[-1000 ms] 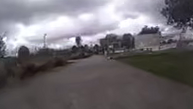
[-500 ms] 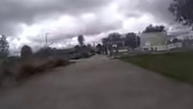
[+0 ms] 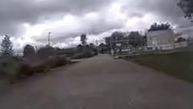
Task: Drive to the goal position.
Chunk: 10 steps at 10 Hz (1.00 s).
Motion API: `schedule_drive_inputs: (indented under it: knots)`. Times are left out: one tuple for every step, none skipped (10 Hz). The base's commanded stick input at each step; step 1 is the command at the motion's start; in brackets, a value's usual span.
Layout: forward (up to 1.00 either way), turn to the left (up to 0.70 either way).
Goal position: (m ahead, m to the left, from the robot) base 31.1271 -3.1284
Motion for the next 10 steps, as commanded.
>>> schedule_drive_inputs:
  knots:
    - [1.0, 0.0]
    - [1.0, 0.0]
    - [1.0, 0.0]
    - [1.0, 0.0]
    - [1.0, 0.0]
    - [1.0, 0.0]
    - [1.0, 0.0]
    - [1.0, 0.0]
    - [1.0, 0.0]
    - [1.0, 0.0]
